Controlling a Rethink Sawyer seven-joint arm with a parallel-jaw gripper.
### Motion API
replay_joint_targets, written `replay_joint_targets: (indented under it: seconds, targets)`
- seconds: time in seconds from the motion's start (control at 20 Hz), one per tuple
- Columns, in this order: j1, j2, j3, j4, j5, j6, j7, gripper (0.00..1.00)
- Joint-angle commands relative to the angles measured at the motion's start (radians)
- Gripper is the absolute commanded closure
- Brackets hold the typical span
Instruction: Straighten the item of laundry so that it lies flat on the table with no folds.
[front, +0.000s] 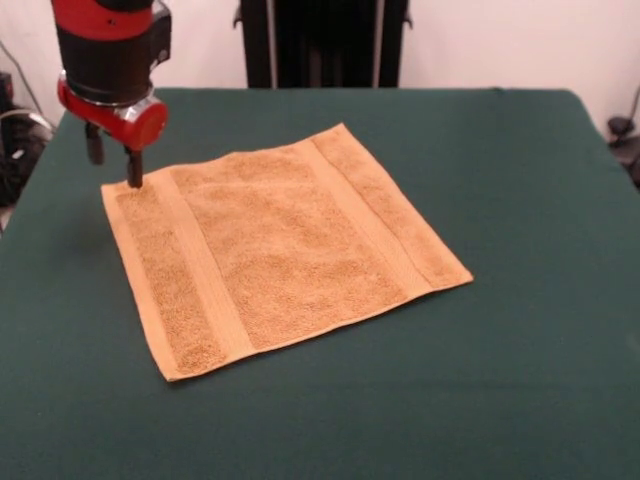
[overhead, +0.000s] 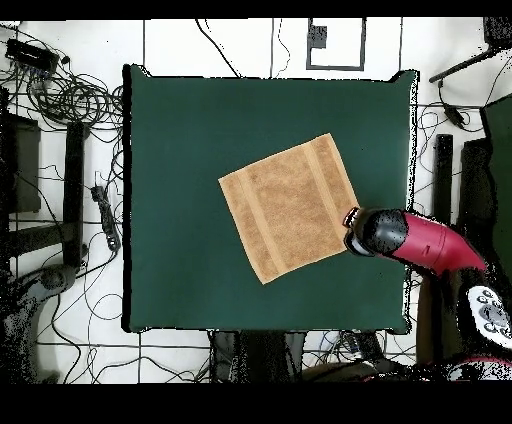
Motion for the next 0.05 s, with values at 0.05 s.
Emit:
replay_joint_targets:
  seconds: [0.05]
  targets:
    - [0.025,0.008,0.077,0.098,-0.036,-0.038,0.002,0.00]
